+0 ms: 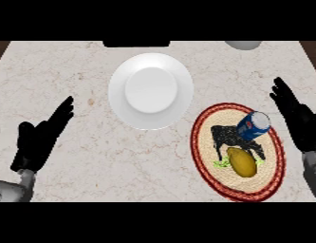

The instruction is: Pick the lemon from the placemat and place it in the plate

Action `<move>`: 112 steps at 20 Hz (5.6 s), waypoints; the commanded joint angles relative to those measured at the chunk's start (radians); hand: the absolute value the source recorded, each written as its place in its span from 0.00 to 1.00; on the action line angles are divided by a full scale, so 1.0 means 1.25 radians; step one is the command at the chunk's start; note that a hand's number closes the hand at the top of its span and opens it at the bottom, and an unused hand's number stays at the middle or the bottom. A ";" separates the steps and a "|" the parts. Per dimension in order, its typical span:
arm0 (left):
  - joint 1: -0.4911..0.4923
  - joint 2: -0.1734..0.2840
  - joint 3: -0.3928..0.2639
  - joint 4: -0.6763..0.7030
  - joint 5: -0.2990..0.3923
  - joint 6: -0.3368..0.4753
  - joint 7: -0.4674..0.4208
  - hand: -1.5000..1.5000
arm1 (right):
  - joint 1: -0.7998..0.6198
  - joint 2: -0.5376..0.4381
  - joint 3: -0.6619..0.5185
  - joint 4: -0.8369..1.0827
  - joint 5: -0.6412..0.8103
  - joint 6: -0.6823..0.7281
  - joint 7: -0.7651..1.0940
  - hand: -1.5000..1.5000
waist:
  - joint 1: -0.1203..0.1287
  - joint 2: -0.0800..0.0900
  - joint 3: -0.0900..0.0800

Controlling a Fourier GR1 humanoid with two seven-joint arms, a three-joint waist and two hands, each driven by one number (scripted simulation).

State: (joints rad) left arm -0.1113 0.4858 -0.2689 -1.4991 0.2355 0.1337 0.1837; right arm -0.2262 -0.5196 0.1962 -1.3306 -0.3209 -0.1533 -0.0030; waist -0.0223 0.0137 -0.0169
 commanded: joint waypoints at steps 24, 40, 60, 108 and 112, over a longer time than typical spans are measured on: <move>0.159 0.032 0.128 0.052 -0.128 0.073 -0.277 0.50 | 0.469 -0.041 -0.218 -0.405 -0.152 0.298 -0.238 0.00 | 0.012 -0.012 0.013; 0.143 -0.017 0.111 0.021 -0.190 0.082 -0.244 0.50 | 0.224 -0.174 -0.081 -0.352 0.063 0.325 0.133 0.00 | 0.029 -0.010 0.013; 0.106 -0.063 0.197 0.035 -0.231 -0.001 -0.203 0.50 | 0.140 -0.098 -0.031 -0.114 0.341 0.561 0.005 0.00 | 0.017 -0.011 0.014; 0.193 -0.117 0.320 -0.030 -0.300 -0.121 -0.254 0.50 | -0.145 0.052 -0.183 0.154 0.949 -0.014 0.233 1.00 | 0.020 -0.014 0.013; 0.166 -0.111 0.320 -0.027 -0.312 -0.119 -0.230 0.50 | -0.159 0.061 -0.169 0.038 0.968 -0.058 0.220 1.00 | 0.016 -0.015 0.013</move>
State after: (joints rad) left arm 0.1005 0.3244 0.1155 -1.5241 -0.1611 0.0056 -0.1168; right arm -0.3929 -0.4483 -0.0179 -1.1751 0.8684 -0.1833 0.2584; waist 0.0000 -0.0027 -0.0002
